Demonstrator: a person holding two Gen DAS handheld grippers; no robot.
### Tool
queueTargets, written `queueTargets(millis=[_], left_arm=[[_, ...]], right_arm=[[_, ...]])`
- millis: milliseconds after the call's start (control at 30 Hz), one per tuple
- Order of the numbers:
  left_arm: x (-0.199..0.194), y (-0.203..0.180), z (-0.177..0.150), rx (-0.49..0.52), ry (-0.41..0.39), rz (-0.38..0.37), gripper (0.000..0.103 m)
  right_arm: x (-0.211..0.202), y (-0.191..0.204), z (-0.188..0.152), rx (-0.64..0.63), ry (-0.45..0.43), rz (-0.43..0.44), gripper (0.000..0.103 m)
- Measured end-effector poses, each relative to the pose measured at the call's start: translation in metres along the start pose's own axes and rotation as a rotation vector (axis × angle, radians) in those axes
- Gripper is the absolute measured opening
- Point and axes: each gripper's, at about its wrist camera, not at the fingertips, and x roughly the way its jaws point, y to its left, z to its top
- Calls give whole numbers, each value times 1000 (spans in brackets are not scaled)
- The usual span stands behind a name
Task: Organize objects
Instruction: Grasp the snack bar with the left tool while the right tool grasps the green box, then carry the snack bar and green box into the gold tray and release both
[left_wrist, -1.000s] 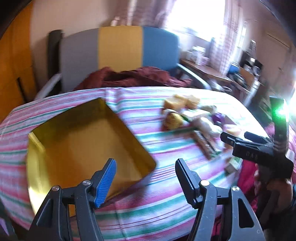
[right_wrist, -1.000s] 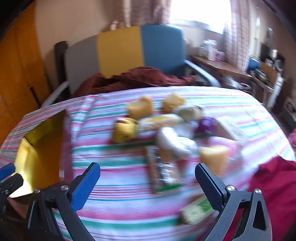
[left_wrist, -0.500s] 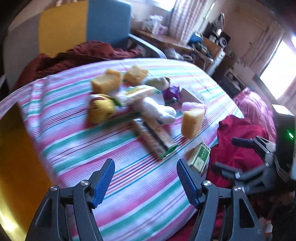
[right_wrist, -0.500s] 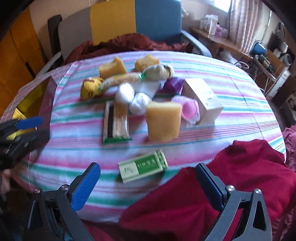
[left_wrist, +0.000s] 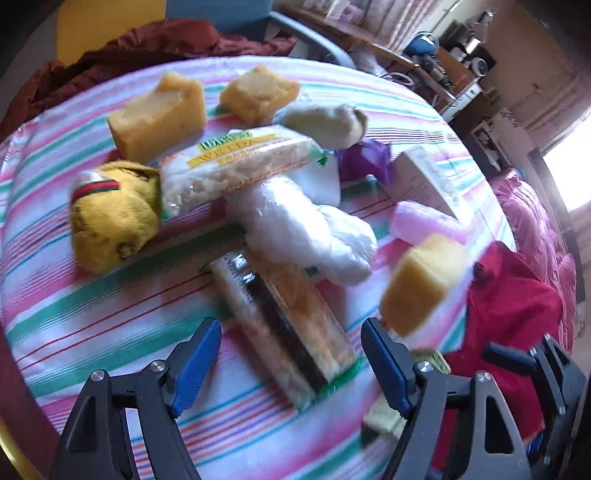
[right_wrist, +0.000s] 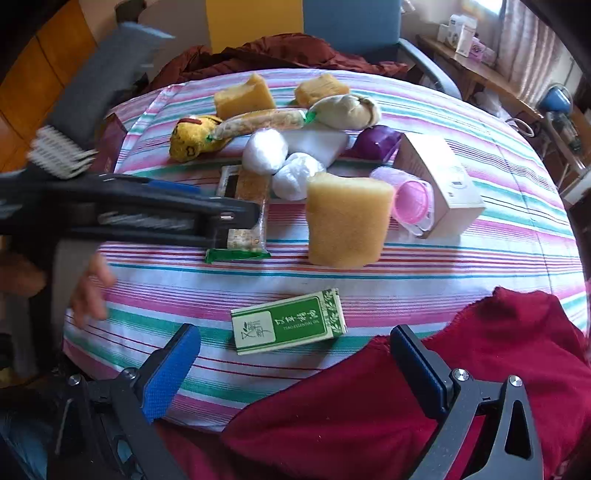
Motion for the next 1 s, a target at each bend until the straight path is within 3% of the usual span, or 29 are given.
queueTargets(millis=[100, 200, 300, 367, 433, 700, 1000], left_arm=[[8, -2, 4, 34, -14, 67, 77], [7, -5, -4, 102, -32, 129, 66], [1, 1, -16, 154, -72, 131, 53], [-4, 6, -21, 167, -82, 130, 46], [-8, 12, -26, 165, -92, 130, 45], [-35, 36, -58, 145, -154, 142, 44], [-67, 49, -83, 108, -223, 169, 35]], right_arm=[[6, 1, 7, -10, 15, 0, 103], [16, 2, 16, -25, 47, -11, 103], [31, 4, 21, -32, 100, -18, 102], [39, 8, 20, -47, 136, -11, 96], [44, 14, 19, -61, 159, -8, 76], [31, 34, 20, -100, 93, -48, 73], [-6, 69, 33, -142, -69, -129, 73]])
